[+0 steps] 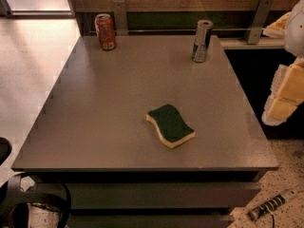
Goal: Move sponge near coke can
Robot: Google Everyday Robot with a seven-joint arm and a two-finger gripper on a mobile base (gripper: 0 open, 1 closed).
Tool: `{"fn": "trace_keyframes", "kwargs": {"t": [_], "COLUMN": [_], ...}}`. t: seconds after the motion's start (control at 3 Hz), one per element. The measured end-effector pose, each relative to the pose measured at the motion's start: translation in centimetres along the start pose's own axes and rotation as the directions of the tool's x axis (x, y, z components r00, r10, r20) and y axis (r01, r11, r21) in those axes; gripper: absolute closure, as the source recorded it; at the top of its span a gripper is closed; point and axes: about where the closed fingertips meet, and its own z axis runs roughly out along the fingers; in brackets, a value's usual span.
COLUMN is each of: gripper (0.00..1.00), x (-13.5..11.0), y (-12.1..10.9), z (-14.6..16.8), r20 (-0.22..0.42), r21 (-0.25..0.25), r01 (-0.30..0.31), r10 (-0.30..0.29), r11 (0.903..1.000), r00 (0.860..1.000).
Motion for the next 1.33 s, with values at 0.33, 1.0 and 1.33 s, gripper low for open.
{"fn": "trace_keyframes", "kwargs": {"t": [0.33, 1.0, 1.33], "gripper": [0.0, 0.0, 0.0], "x": [0.0, 2.0, 1.2], "y": [0.0, 0.3, 1.0], "z": [0.0, 6.1, 9.6], "r20": [0.0, 0.295, 0.497], "r21": [0.0, -0.047, -0.081], "r01": [0.0, -0.082, -0.11], "r10": [0.0, 0.092, 0.136], "r11": [1.0, 0.9955, 0.9906], "r00": [1.0, 0.951, 0.857]}}
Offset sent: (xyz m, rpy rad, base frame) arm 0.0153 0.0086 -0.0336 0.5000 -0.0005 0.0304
